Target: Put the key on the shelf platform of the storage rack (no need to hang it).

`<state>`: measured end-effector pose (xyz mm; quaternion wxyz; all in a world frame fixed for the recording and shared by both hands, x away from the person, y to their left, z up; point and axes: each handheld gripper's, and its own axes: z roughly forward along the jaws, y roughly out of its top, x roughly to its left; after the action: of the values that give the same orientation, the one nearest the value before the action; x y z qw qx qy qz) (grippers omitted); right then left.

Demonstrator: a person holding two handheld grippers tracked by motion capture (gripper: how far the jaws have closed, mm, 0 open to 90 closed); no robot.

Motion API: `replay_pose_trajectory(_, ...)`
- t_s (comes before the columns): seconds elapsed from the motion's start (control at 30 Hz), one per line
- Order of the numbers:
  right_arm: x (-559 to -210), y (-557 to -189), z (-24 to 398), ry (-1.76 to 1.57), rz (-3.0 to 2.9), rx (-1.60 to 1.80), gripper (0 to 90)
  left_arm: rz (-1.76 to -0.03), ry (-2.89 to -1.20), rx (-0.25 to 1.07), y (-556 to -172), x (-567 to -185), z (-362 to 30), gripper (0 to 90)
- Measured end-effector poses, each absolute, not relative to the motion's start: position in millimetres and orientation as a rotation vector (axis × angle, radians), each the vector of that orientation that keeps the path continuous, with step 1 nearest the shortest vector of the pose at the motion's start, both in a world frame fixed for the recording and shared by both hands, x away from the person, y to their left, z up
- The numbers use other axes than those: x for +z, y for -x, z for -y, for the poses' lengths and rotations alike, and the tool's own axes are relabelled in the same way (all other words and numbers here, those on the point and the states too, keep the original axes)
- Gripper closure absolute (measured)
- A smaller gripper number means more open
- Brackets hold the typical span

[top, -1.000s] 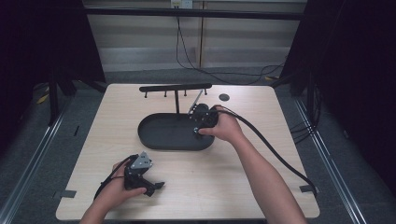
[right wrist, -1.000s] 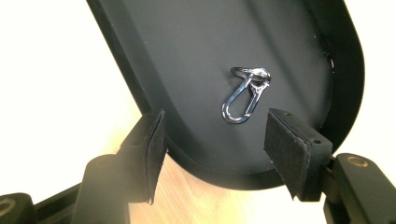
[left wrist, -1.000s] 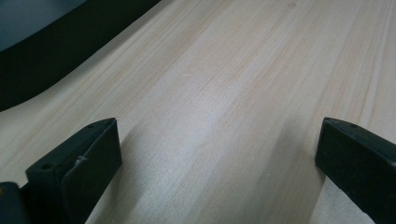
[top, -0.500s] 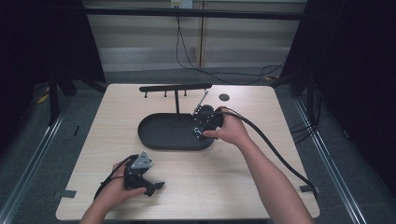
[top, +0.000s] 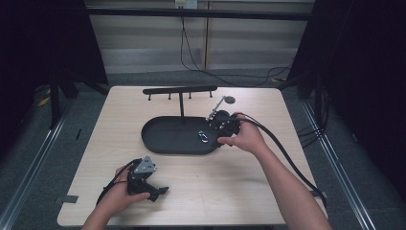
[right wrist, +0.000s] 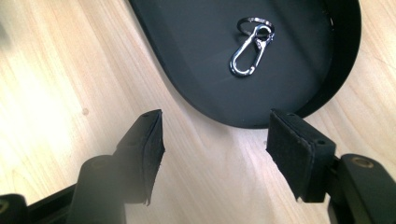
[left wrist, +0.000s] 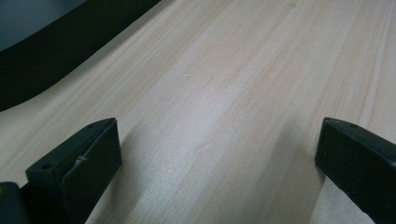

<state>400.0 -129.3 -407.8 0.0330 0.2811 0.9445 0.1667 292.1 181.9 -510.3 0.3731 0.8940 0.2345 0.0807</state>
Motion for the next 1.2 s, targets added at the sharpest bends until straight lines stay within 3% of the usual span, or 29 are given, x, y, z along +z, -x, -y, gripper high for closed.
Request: replay_pose_trajectory(1.2,-419.2,-366.1,186.0,-0.909,-2.877,0.628,34.4,-0.592,-2.303,0.209,-292.4,-509.8,-182.4,0.1)
